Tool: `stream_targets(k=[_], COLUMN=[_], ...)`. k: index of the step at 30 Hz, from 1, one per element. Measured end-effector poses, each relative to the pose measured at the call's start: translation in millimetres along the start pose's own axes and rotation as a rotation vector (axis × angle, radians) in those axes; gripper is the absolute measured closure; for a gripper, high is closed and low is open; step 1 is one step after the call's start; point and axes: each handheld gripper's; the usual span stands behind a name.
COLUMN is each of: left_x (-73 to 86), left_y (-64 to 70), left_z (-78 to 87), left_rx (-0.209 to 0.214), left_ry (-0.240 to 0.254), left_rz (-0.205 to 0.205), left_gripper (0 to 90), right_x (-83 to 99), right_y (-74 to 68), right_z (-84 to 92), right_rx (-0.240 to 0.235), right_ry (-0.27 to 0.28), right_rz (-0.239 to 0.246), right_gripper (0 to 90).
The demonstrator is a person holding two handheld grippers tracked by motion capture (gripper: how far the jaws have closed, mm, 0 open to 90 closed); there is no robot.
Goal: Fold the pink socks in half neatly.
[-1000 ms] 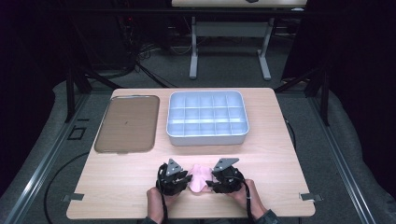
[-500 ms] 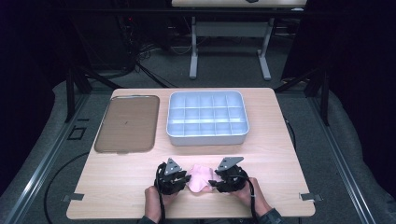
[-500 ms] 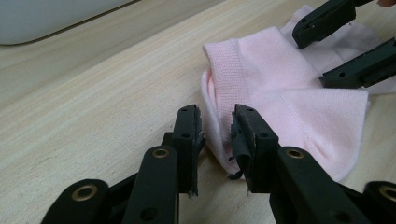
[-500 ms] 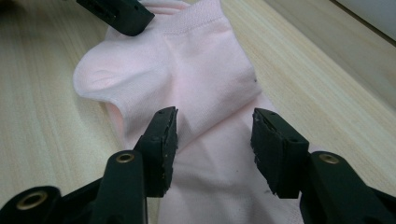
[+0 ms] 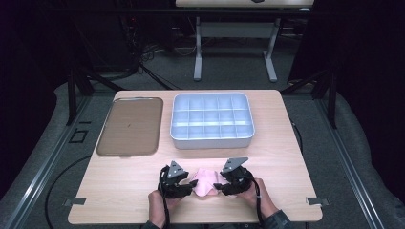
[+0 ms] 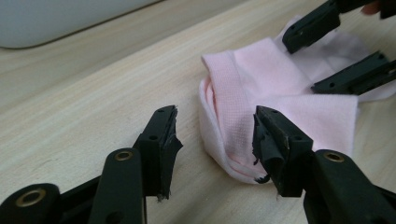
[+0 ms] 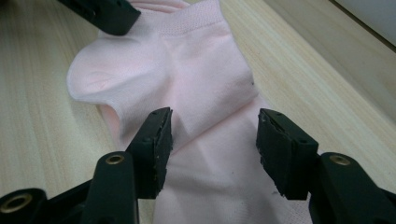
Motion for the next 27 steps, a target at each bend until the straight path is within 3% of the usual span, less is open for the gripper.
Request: stream_targets(k=[3,8,15,18,24,27], left_x=[0.3,3.0,9.8,10.0,11.0,11.5], left_y=[2.9,2.2,2.2,3.8,4.0,4.1], left_z=[-4.5,-2.8,-1.9,-1.8,-2.1,-2.1], left_rx=[-0.025,-0.032,-0.014,-0.028,-0.005,0.003], left_ry=[-0.035,-0.036,0.011,0.013,0.023,0.027], left_rz=[-0.029,-0.031,-0.042,-0.053,-0.057,-0.060], left_gripper=[50.4,50.5,55.6,56.6,63.2,65.4], right_x=[0.3,1.9,1.9,1.8,1.8,1.8], right_y=[0.2,2.3,4.6,5.5,5.1,1.8], right_z=[0.2,1.0,0.7,0.2,-0.2,1.8], right_rx=[0.000,0.002,-0.003,-0.005,-0.001,0.031], right_ry=[0.001,0.004,0.005,0.007,0.008,0.013], right_rz=[0.001,0.004,0.013,0.014,-0.003,0.014], right_gripper=[45.0,44.8,44.1,43.9,43.6,44.1])
Point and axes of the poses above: each handheld gripper's, and its own axes: z roughly backward along the jaws, x roughly out of its underside, y roughly to its right, and after that the axes turned 6 degrees about x, right-handed
